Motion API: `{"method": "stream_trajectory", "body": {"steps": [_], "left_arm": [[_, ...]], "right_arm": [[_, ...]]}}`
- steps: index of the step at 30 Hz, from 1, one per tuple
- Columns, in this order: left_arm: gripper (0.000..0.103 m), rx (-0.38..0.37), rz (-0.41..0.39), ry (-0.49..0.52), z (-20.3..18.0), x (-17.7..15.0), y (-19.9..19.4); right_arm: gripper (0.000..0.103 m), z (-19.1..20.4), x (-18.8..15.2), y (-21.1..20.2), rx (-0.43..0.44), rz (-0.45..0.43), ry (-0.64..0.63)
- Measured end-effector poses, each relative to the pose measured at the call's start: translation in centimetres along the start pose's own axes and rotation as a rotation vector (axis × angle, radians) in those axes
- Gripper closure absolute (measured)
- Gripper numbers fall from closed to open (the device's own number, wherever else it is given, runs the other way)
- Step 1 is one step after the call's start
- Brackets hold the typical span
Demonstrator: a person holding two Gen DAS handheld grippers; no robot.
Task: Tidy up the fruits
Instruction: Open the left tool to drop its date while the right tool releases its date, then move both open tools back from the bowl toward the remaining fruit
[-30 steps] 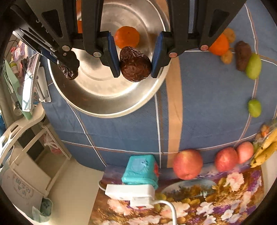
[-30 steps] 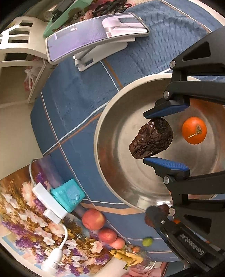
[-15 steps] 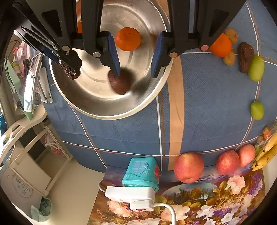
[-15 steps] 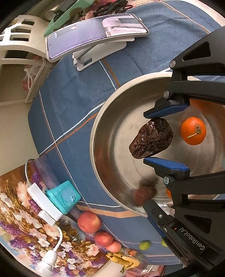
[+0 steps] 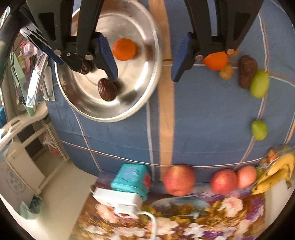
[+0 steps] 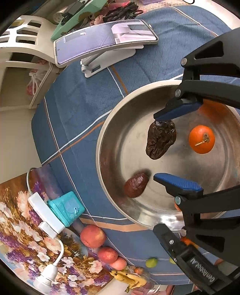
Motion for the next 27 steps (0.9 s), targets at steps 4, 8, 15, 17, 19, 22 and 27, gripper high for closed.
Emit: {"method": "stream_trajectory", "body": {"steps": [4, 8, 15, 17, 19, 22, 27], "left_arm": [[0.029, 0.069, -0.020, -0.044, 2.4, 0.1, -1.0], [0.026, 0.172, -0.014, -0.075, 5.5, -0.4, -1.3], [0.001, 0.251, -0.022, -0.124, 9.6, -0.5, -2.6], [0.000, 0.276, -0.039, -0.119, 10.1, -0.7, -3.3], [0.000, 0.304, -0.050, -0.114, 10.9, -0.7, -3.9], [0.000, 0.331, -0.052, -0.116, 11.9, -0.7, -4.3], [0.000, 0.338, -0.040, -0.141, 13.6, -0.8, -4.7]], "right_arm": [[0.029, 0.4, -0.3, -0.3, -0.014, 0.008, -0.023], [0.027, 1.2, -0.7, -0.7, -0.023, 0.008, -0.047], [0.011, 2.6, -1.4, -1.4, -0.040, -0.002, -0.087], [0.010, 3.0, -1.6, -1.8, -0.040, -0.013, -0.098], [0.010, 3.6, -1.8, -2.0, -0.041, -0.016, -0.110], [0.009, 4.4, -2.2, -2.3, -0.035, -0.028, -0.124], [0.007, 5.5, -2.8, -2.7, -0.025, -0.040, -0.126]]}}
Point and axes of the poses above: each gripper's, at about its wrist camera, not at the fingertips, and y roughly the way its jaws point, z to its left, x to its top, the point moved 3 cm from there along y, roughly the way its jaws point, and after that the axes turned 2 degrees about -y, right-handed, at the moved point
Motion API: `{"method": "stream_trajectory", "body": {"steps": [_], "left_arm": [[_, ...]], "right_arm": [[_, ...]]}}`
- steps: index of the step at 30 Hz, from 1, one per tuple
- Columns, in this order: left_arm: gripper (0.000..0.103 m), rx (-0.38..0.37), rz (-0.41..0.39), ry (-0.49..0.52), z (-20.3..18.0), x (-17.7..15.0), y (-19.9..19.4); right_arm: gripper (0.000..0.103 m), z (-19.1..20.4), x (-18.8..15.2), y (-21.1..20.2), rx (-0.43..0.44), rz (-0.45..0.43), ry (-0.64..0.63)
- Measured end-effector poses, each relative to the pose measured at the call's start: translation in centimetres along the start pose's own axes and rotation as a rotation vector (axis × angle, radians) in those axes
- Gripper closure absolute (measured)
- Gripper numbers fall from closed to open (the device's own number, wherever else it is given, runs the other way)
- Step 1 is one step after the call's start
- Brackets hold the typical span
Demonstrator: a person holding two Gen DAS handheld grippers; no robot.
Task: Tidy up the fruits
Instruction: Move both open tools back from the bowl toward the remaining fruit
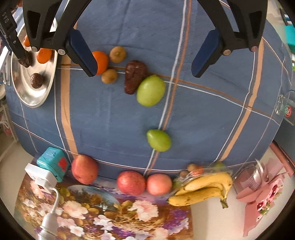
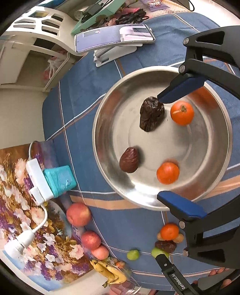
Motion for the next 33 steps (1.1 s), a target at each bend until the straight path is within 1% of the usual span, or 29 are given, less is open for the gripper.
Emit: {"method": "stream_trajectory", "body": {"steps": [5, 8, 10, 12, 14, 15, 16, 17, 19, 21, 24, 26, 27, 29, 30, 33], "left_arm": [[0.000, 0.003, -0.008, -0.023, 1.2, 0.2, 0.0], [0.000, 0.016, -0.005, -0.037, 2.0, 1.2, 0.5], [0.000, -0.001, -0.034, -0.083, 2.9, 2.3, 0.5], [0.000, -0.021, -0.007, -0.115, 3.4, 3.5, 1.0], [0.000, -0.023, -0.004, -0.146, 4.1, 4.2, 0.7], [0.000, -0.029, -0.021, -0.160, 4.5, 4.5, 0.2], [0.000, -0.059, -0.053, -0.160, 4.7, 4.5, -0.4], [0.000, -0.067, -0.058, -0.161, 4.9, 4.3, -0.5], [0.000, -0.062, -0.022, -0.178, 5.6, 3.0, -0.5], [0.000, -0.090, -0.001, -0.190, 6.1, 2.3, -0.6], [0.000, -0.104, 0.005, -0.212, 6.6, 2.1, -0.8], [0.000, -0.111, 0.028, -0.223, 6.9, 2.0, -0.6], [0.000, -0.124, 0.029, -0.241, 7.0, 2.0, -0.6], [0.000, -0.131, 0.028, -0.262, 7.2, 2.1, -0.5], [0.000, -0.125, 0.039, -0.256, 7.1, 2.2, 0.0], [0.000, -0.118, 0.041, -0.230, 6.8, 2.3, 1.0]], "right_arm": [[0.007, 1.1, -0.1, -0.6, 0.017, 0.005, 0.018], [0.007, 2.3, 0.7, -1.4, 0.074, -0.047, 0.056], [0.007, 3.4, 1.8, -0.6, 0.080, -0.025, 0.060], [0.007, 5.2, 4.0, 0.2, 0.081, -0.051, 0.057], [0.007, 7.1, 5.8, 1.0, 0.113, -0.070, 0.052], [0.007, 7.8, 6.1, 1.4, 0.128, -0.066, 0.051], [0.007, 8.7, 6.3, 1.7, 0.145, -0.044, 0.042], [0.007, 9.3, 6.2, 1.7, 0.158, -0.025, 0.031], [0.007, 10.4, 5.5, 1.1, 0.203, -0.024, 0.019], [0.007, 11.6, 4.4, 0.7, 0.239, -0.016, -0.022], [0.007, 13.1, 2.9, -0.1, 0.251, -0.007, -0.068], [0.007, 14.2, 2.2, -1.1, 0.291, -0.025, -0.103], [0.007, 14.7, 1.8, -1.5, 0.299, -0.036, -0.121], [0.009, 15.6, 1.2, -1.6, 0.287, -0.027, -0.178], [0.012, 15.8, 0.9, -1.6, 0.284, -0.029, -0.192], [0.015, 16.5, 0.8, -0.4, 0.284, 0.000, -0.220]]}}
Point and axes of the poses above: each gripper's, at about its wrist camera, not at the fingertips, and y roughly the way its jaws point, z to its left, x to its top, the point moved 3 cm from there along y, roughly the way its jaws point, and after that the axes turned 2 degrees about -y, right-handed, at the moved point
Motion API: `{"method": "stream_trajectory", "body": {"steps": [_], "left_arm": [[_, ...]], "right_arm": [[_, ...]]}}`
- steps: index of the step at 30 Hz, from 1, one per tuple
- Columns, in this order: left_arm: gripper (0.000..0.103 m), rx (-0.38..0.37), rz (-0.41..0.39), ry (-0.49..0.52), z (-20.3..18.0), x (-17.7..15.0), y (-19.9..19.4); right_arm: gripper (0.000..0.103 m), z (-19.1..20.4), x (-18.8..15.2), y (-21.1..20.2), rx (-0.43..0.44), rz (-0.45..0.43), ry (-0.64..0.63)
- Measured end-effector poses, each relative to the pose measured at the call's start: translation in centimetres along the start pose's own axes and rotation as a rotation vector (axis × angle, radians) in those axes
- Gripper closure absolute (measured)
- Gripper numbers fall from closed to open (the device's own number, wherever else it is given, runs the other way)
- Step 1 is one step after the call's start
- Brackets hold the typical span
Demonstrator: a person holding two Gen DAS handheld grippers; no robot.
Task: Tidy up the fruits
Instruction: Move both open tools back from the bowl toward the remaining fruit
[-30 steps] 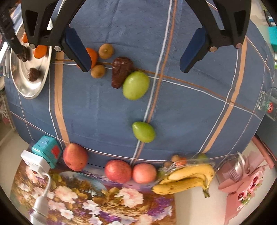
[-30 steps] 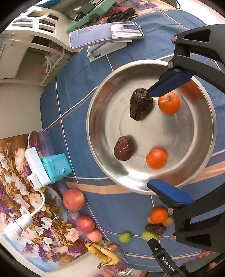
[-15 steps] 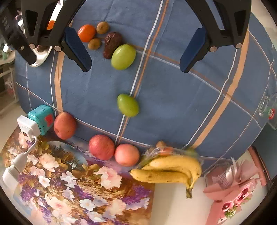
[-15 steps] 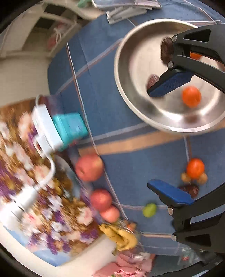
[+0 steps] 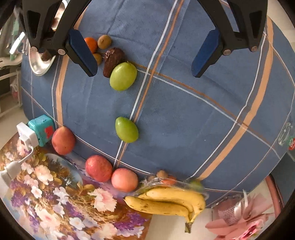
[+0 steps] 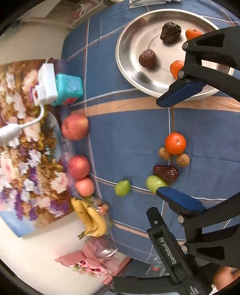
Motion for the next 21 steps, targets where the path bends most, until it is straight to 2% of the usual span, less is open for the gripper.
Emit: {"method": "stream_trajectory", "body": {"steps": [3, 4, 6, 8, 11, 15, 17, 21], "left_arm": [[0.000, 0.022, 0.043, -0.026, 0.8, 0.7, 1.3], [0.000, 0.008, 0.036, -0.054, 1.2, 1.2, 1.2], [0.000, -0.021, 0.018, -0.082, 1.4, 1.6, 0.7], [0.000, -0.029, -0.006, -0.053, 0.9, 1.3, 0.2], [0.000, 0.000, 0.005, -0.019, 0.4, 0.3, 0.3], [0.001, -0.059, 0.029, -0.019, -1.0, -0.3, 1.1], [0.002, -0.062, 0.045, 0.004, -1.7, -0.6, 1.8], [0.010, -0.064, 0.090, 0.024, -2.5, -1.0, 3.5]], "right_arm": [[0.018, -0.3, 0.6, 1.5, -0.010, 0.031, -0.020], [0.023, -0.5, 0.8, 1.9, 0.002, 0.034, -0.022], [0.039, -0.9, 0.9, 3.1, -0.011, 0.070, -0.021], [0.039, -1.0, 0.8, 3.7, -0.015, 0.092, -0.015], [0.039, -0.9, 0.4, 3.2, 0.007, 0.075, -0.014], [0.039, -0.9, -0.8, 2.2, 0.014, 0.084, 0.000], [0.039, -1.0, -1.0, 1.7, -0.001, 0.082, -0.011], [0.039, -1.1, -1.7, 2.0, -0.004, 0.104, -0.009]]}}
Point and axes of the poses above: each gripper's, at about its wrist camera, not at the fingertips, and y roughly the way its jaws point, z to its left, x to its top, the point moved 3 cm from there along y, roughly the way its jaws point, and after that the axes turned 2 degrees about -y, right-handed, at the moved point
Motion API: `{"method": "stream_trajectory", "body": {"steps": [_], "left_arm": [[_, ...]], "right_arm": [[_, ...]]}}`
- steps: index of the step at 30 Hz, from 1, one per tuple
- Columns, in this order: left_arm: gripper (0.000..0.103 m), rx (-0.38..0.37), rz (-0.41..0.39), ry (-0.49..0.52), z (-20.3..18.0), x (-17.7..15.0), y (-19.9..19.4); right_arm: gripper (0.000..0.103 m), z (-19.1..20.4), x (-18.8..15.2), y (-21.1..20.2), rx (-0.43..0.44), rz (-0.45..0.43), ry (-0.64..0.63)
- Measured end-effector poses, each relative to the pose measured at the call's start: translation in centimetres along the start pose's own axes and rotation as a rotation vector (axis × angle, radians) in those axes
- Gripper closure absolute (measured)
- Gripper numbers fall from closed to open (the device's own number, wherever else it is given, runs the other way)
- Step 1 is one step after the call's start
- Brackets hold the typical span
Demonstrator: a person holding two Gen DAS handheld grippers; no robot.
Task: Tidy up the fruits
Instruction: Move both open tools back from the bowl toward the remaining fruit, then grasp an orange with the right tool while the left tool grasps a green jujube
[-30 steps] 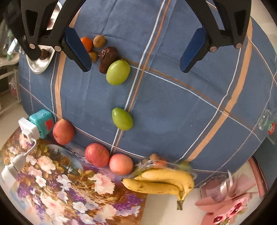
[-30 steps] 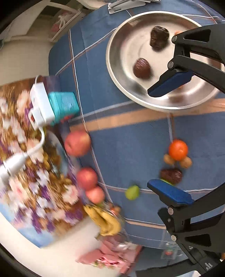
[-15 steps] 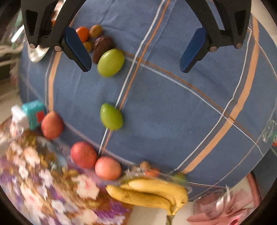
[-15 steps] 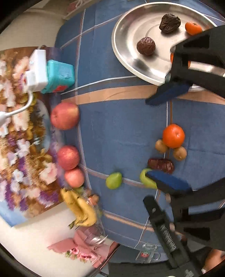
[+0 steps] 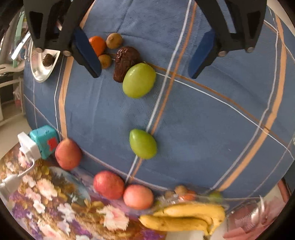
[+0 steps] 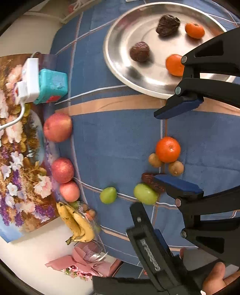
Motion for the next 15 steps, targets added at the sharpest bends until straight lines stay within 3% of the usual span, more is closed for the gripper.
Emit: {"method": "stream_trajectory", "body": {"steps": [10, 15], "left_arm": [[0.014, 0.000, 0.013, 0.049, -0.7, 0.6, 1.8], [0.022, -0.004, 0.029, 0.053, -0.8, 0.9, 2.6]], "right_arm": [[0.040, 0.0, -1.0, 2.6, 0.006, 0.074, 0.000], [0.049, -0.1, -1.2, 3.8, 0.007, 0.104, -0.003]]}}
Point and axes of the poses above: each gripper's, at about its wrist camera, not at the fingertips, and y roughly the way its jaws point, z to its left, x to its top, the point moved 3 cm from there along y, roughly the way its jaws point, and after that the axes turned 2 degrees about -y, right-handed, at the moved point
